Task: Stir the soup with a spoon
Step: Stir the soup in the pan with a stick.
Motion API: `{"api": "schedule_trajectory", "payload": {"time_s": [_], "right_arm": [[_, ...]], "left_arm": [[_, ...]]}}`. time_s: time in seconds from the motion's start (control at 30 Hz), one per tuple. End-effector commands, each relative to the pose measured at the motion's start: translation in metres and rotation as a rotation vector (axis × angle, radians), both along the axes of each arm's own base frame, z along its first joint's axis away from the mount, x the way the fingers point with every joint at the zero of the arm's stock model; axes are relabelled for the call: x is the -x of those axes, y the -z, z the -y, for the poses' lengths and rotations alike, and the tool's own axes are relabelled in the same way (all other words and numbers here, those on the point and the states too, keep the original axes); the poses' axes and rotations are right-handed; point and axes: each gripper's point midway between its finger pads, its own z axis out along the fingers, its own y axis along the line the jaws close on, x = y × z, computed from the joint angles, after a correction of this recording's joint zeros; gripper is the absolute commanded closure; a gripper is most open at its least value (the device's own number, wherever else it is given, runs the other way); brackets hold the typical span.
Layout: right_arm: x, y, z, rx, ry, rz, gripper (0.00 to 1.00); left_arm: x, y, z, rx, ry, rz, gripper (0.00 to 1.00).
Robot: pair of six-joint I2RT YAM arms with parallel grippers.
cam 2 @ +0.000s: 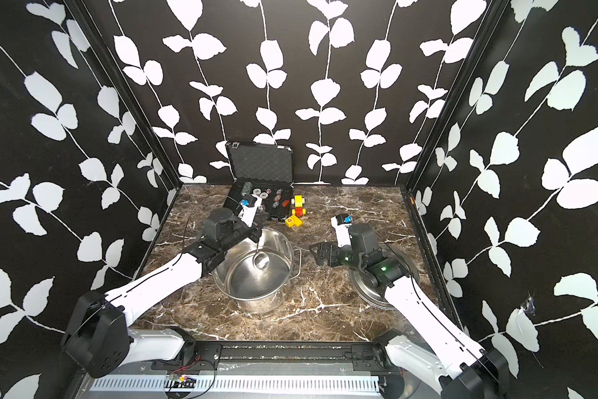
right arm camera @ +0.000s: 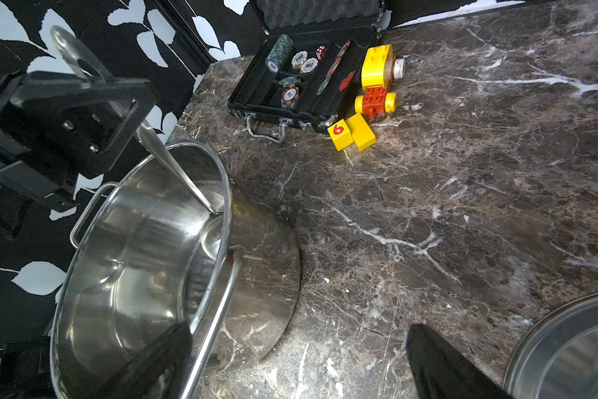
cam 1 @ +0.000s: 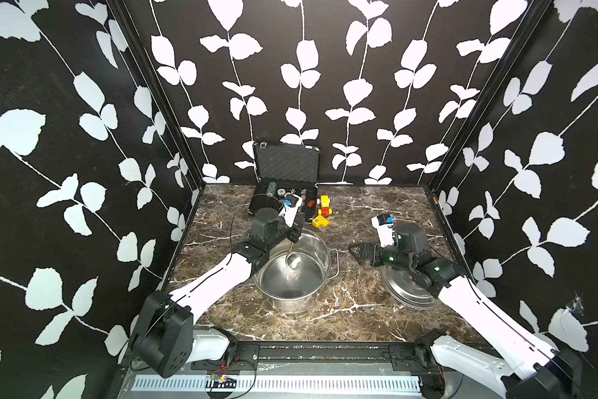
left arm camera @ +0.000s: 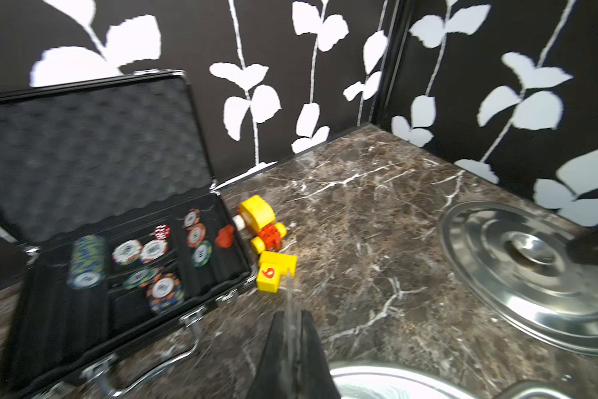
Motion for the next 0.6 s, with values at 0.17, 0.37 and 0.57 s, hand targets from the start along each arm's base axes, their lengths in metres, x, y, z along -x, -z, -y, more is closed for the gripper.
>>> {"api": "schedule_trajectory", "payload": {"time_s": [0.17,0.37,0.57], "right_arm": [[0.002,-0.006,0.003,-0.009,0.017,0.037,0.01],[0.002,-0.006,0.004,-0.003,0.017,0.041,0.01],[0.001,-0.005,0.002,-0.008,0.013,0.038,0.01]], "left_arm": [[0.034,-0.034,0.058,0.09,0.197,0.051,1.0],[0.068,-0.033,0.08,0.131,0.285,0.029,1.0],[0.096,-0.031,0.078,0.169,0.347,-0.008,1.0]]}}
